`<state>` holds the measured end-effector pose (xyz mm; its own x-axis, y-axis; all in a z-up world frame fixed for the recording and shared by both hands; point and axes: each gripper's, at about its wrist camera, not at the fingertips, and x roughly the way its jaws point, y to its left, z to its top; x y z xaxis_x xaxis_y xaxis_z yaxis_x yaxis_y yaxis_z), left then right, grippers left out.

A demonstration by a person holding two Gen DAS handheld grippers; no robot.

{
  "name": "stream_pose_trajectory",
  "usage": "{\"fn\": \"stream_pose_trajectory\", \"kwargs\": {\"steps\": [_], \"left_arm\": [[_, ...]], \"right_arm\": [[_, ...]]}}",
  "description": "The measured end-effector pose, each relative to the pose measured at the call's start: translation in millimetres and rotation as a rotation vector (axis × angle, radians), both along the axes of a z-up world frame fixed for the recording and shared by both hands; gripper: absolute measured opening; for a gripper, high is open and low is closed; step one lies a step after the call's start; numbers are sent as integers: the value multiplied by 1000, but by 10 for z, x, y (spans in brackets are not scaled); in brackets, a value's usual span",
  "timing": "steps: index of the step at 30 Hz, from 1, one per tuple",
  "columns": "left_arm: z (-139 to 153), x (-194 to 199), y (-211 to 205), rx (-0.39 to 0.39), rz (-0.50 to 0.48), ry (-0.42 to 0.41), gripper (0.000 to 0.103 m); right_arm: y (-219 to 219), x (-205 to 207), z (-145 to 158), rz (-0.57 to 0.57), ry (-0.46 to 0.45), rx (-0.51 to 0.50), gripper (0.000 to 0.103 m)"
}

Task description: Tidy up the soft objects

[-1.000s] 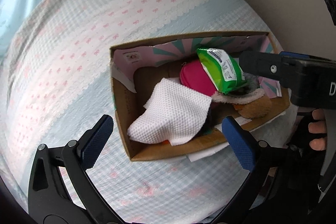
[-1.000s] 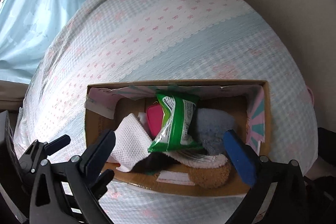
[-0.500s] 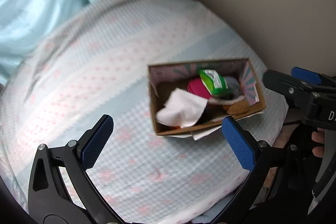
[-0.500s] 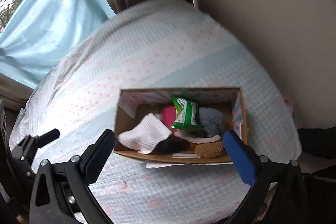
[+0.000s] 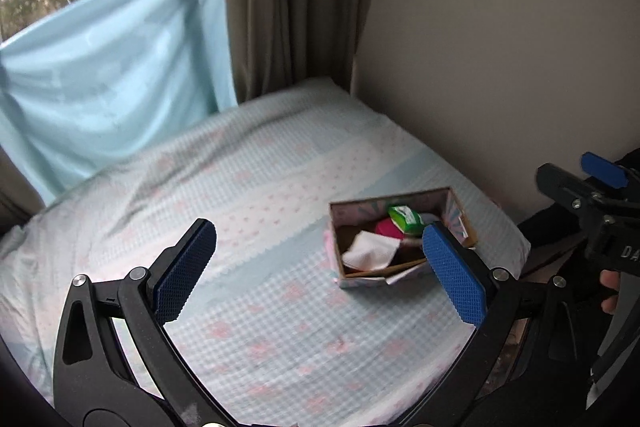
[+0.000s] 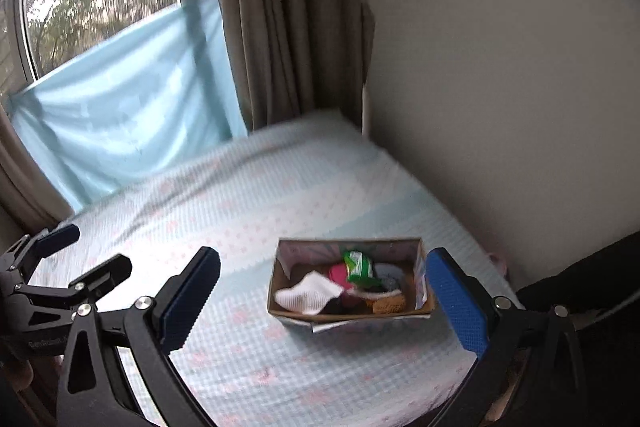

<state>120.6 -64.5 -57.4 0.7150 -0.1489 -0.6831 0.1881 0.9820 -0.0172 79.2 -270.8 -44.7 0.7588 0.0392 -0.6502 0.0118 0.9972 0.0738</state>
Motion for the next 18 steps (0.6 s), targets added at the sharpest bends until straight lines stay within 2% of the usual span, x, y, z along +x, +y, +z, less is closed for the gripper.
{"fn": "stream_pose_trajectory", "kwargs": {"steps": [5, 9, 15, 18], "left_arm": [[321, -494, 267, -43, 27, -135, 103], [441, -794, 410, -51, 34, -216, 103], [506, -1073, 453, -32, 40, -306, 103], [525, -1135, 408, -28, 32, -319, 103]], "right_arm": [[153, -449, 219, -11, -102, -2, 102], [259, -696, 316, -33, -156, -32, 102], [389, -965, 343, -57, -217, -57, 102], [386, -1031, 349, -74, -219, -42, 102]]}}
